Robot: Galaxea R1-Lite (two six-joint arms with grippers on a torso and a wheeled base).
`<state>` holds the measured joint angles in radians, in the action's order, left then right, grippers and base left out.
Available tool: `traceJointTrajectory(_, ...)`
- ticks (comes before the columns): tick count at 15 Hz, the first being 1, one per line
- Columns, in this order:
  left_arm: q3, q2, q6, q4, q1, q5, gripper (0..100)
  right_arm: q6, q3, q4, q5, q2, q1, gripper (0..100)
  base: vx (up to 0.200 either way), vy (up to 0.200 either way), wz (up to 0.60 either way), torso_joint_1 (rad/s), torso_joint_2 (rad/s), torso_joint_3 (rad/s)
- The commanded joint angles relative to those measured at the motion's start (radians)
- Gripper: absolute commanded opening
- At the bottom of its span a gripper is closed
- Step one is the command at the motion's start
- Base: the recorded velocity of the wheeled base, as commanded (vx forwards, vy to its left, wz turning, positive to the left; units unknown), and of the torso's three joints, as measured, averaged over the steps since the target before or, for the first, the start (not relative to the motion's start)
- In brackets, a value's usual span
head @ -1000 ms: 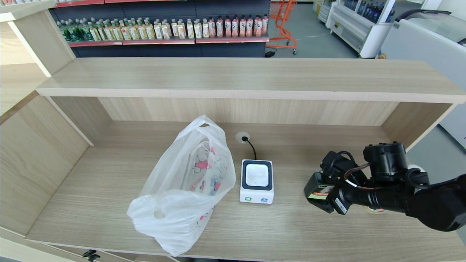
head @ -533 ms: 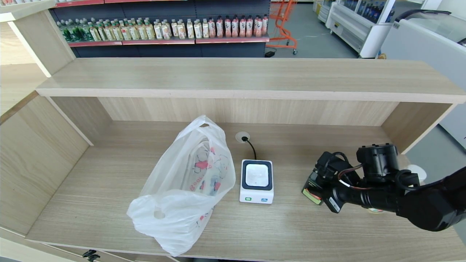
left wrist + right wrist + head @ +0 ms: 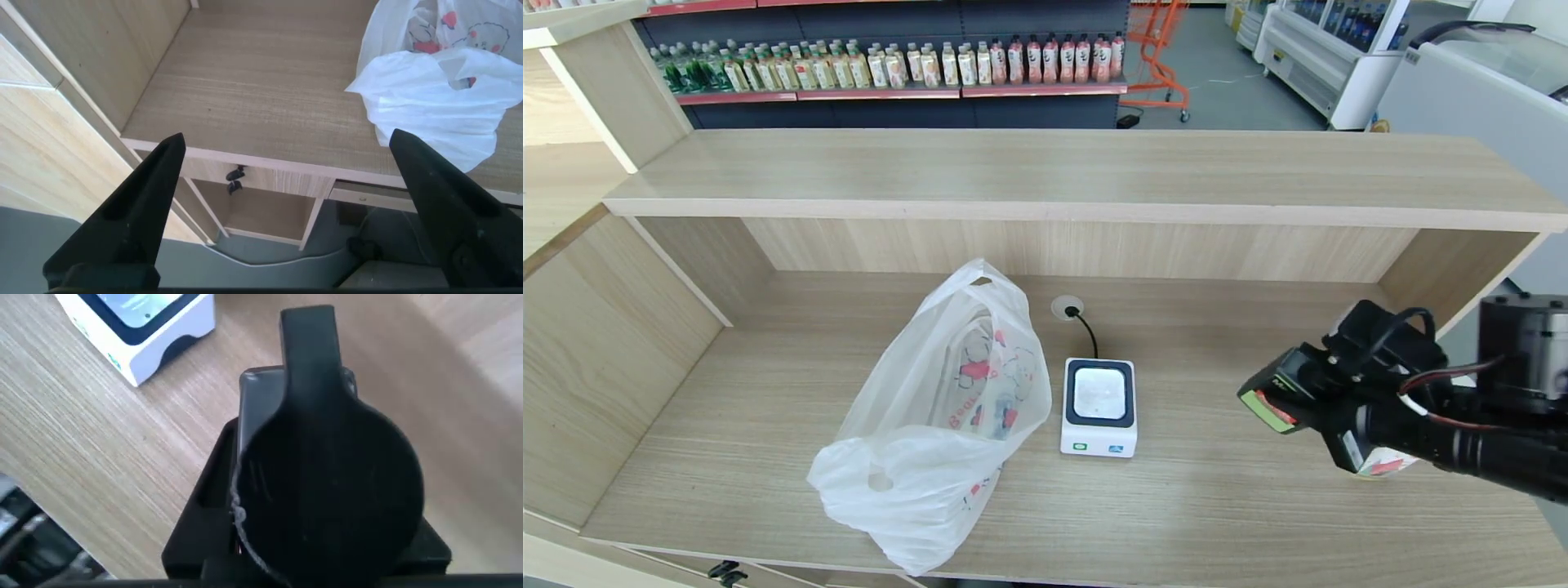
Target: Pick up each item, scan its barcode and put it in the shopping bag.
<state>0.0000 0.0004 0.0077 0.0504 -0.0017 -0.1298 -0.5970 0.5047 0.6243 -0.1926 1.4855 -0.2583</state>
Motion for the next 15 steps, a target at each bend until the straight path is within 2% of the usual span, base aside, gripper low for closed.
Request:
traceJointTrajectory(1, 0.0, 0.0, 0.0, 0.0, 0.0, -0.001, 100, -0.294, -0.051, 0.0, -0.099, -0.22, 0.04, 0, 0.0, 0.0, 0.0, 0.0, 0.0, 0.0)
traceJointTrajectory(3, 0.0, 0.0, 0.0, 0.0, 0.0, -0.001, 100, -0.53, -0.051, -0.005, -0.349, -0.226, 0.045, 0, 0.0, 0.0, 0.0, 0.0, 0.0, 0.0)
traceJointTrajectory(4, 0.0, 0.0, 0.0, 0.0, 0.0, -0.001, 100, -0.705, -0.052, -0.009, -0.441, -0.215, 0.051, 0, 0.0, 0.0, 0.0, 0.0, 0.0, 0.0)
traceJointTrajectory(6, 0.0, 0.0, 0.0, 0.0, 0.0, -0.001, 100, -1.035, -0.058, -0.031, -0.501, -0.166, 0.051, 0, 0.0, 0.0, 0.0, 0.0, 0.0, 0.0)
traceJointTrajectory(7, 0.0, 0.0, 0.0, 0.0, 0.0, -0.001, 100, -1.271, -0.055, -0.072, -0.528, -0.126, 0.027, 0, 0.0, 0.0, 0.0, 0.0, 0.0, 0.0)
traceJointTrajectory(8, 0.0, 0.0, 0.0, 0.0, 0.0, -0.001, 100, -1.463, -0.052, -0.078, -0.531, -0.102, -0.015, 0, 0.0, 0.0, 0.0, 0.0, 0.0, 0.0)
traceJointTrajectory(10, 0.0, 0.0, 0.0, 0.0, 0.0, -0.001, 100, -1.704, -0.052, -0.084, -0.531, -0.077, -0.122, 0, 0.0, 0.0, 0.0, 0.0, 0.0, 0.0)
traceJointTrajectory(11, 0.0, 0.0, 0.0, 0.0, 0.0, -0.001, 100, -1.787, -0.049, -0.084, -0.528, -0.059, -0.176, 0, 0.0, 0.0, 0.0, 0.0, 0.0, 0.0)
traceJointTrajectory(13, 0.0, 0.0, 0.0, 0.0, 0.0, -0.001, 100, -1.905, -0.048, -0.08, -0.539, 0.033, -0.222, 0, 0.0, 0.0, 0.0, 0.0, 0.0, 0.0)
traceJointTrajectory(15, 0.0, 0.0, 0.0, 0.0, 0.0, -0.001, 100, -1.975, -0.025, -0.074, -0.578, 0.088, -0.272, 0, 0.0, 0.0, 0.0, 0.0, 0.0, 0.0)
